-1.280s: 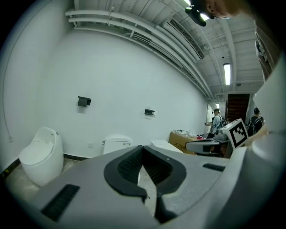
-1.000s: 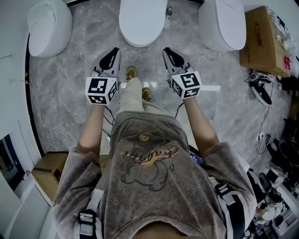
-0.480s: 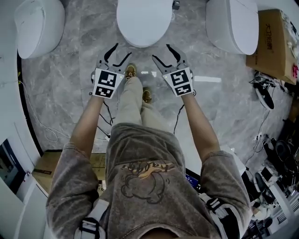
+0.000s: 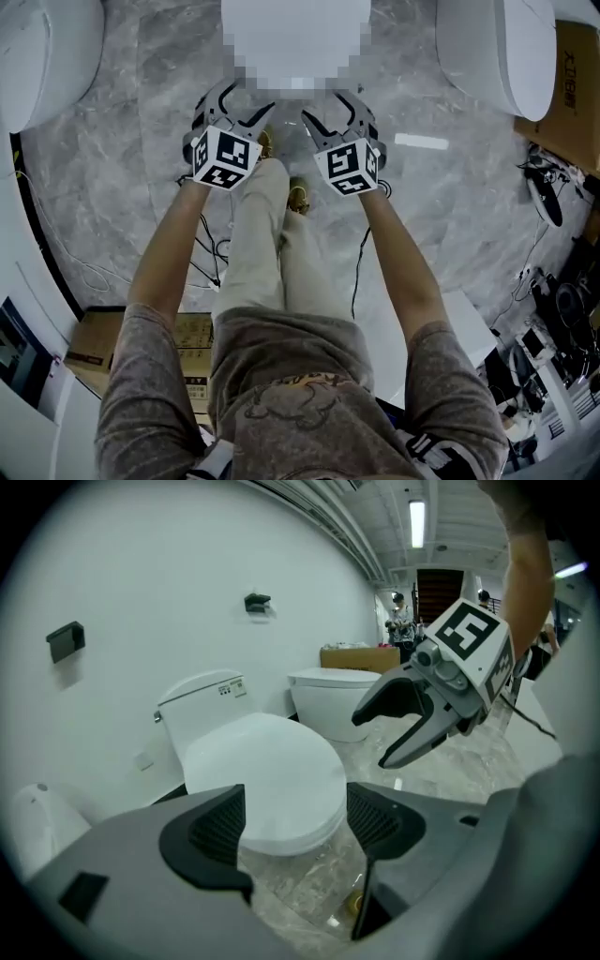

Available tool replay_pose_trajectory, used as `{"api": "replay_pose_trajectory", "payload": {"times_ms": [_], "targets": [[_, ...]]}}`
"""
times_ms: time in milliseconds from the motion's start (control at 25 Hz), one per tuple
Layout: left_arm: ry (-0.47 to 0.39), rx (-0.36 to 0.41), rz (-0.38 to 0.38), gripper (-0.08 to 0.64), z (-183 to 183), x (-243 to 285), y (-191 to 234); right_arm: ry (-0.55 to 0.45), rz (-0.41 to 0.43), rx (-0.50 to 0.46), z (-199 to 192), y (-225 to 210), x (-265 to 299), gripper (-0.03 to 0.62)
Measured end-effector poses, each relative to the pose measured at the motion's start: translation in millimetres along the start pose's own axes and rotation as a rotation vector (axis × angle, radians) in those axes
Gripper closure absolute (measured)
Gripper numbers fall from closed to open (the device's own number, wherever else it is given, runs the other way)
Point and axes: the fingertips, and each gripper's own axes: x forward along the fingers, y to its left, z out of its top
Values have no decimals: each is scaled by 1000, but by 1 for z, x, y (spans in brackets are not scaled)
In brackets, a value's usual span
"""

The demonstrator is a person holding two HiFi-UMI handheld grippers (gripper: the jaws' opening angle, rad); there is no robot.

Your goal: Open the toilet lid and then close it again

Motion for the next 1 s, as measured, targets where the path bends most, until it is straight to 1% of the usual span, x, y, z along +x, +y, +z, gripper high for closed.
{"api": "replay_pose_trajectory", "payload": {"times_ms": [160,280,440,600,760,880,1000], "targets": [[24,68,15,206,-35,52,1,12,-38,-52,-30,-9,48,300],[34,95,59,183,-53,77,4,31,-44,-87,-47,-9,72,299],[37,139,125,166,-70,92,7,24,-87,-160,-56,-3,91,299],[30,176,160,158,-75,99,3,11,-119,-162,-59,3,100,299],[28,164,166,158,-76,106,2,1,-133,-133,-60,5,104,301],[29,130,154,158,-77,106,2,-10,-136,-96,-58,1,106,301],[37,91,138,158,-80,107,2,-12,-121,-68,-58,-1,106,301]]}}
